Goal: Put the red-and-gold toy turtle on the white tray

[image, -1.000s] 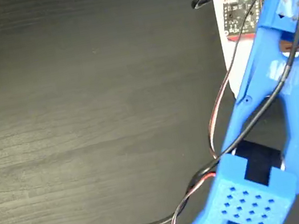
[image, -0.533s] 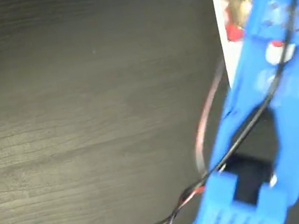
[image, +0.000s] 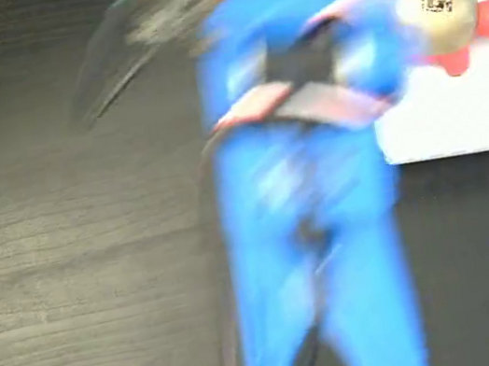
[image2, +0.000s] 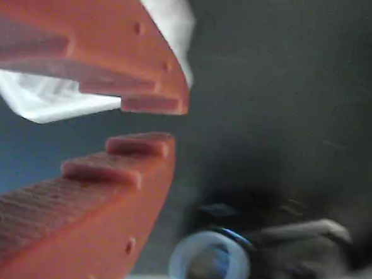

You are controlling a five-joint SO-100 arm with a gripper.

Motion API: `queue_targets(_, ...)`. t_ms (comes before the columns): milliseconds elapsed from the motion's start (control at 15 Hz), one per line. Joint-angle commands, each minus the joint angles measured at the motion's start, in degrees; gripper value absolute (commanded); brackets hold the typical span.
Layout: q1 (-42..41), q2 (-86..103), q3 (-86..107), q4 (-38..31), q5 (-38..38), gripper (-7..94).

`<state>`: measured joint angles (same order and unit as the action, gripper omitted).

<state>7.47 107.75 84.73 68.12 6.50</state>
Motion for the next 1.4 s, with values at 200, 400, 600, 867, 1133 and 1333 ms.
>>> queue_targets(200,-11.6,31.8,42.7,-20.4,-0.3,0)
queue_targets(400,-11.1,45.2,64.1,-25.3,-3.9,0)
queue_targets(600,-11.3,57.9,78.6,-24.5,-4.7,0)
queue_targets(867,-10.8,70.6,84.9,-15.3,-4.6,0)
queue_targets(1133,-10.2,75.2,84.6,-5.6,-4.7,0)
queue_targets(1333,-11.3,78.4,83.6,2.5,-5.5,0)
